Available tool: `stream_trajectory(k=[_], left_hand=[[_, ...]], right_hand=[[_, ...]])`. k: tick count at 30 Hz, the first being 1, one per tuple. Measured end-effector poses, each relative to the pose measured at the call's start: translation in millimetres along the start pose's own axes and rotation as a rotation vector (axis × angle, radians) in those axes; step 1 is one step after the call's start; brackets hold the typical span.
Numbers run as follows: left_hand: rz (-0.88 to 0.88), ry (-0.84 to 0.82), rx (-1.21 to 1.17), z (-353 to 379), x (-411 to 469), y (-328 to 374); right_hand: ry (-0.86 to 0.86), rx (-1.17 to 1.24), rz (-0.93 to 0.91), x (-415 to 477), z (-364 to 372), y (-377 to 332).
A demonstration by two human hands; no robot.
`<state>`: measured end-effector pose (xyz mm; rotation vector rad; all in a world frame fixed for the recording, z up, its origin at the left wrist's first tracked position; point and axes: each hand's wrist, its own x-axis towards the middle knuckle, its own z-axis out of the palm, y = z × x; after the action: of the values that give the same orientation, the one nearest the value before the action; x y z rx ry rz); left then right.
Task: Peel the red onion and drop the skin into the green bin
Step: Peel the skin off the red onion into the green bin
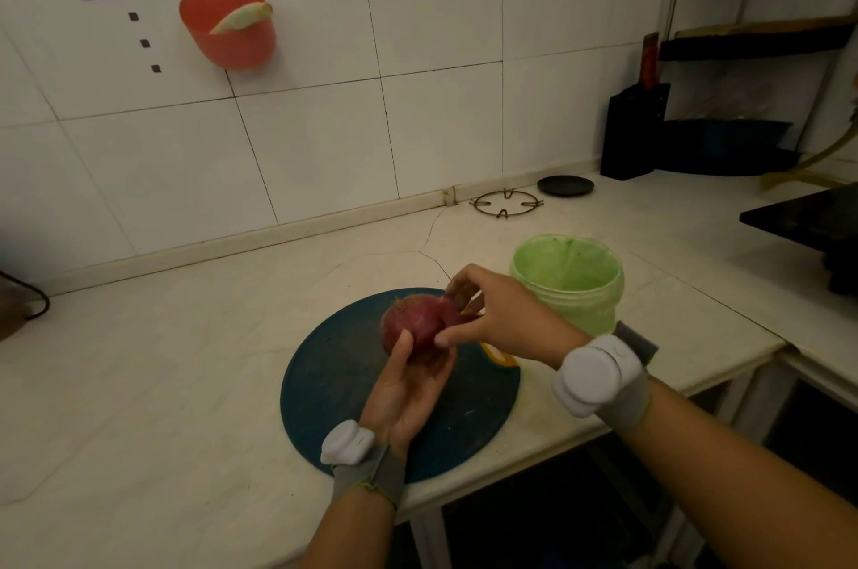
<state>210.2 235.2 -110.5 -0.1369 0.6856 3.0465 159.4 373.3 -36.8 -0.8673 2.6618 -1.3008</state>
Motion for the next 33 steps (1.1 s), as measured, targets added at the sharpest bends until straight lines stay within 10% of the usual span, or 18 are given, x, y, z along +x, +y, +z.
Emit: stream_trajectory(k=[23,33], left_hand=[[-0.004,-0.043,-0.021,-3,5,-1],[-0.157,-0.130,-0.052,-8,5,2]], right_hand=[[-0.082,0.317,0.014,-3,4,-2],[0.446,-0.098,0.068,3,-62,19]])
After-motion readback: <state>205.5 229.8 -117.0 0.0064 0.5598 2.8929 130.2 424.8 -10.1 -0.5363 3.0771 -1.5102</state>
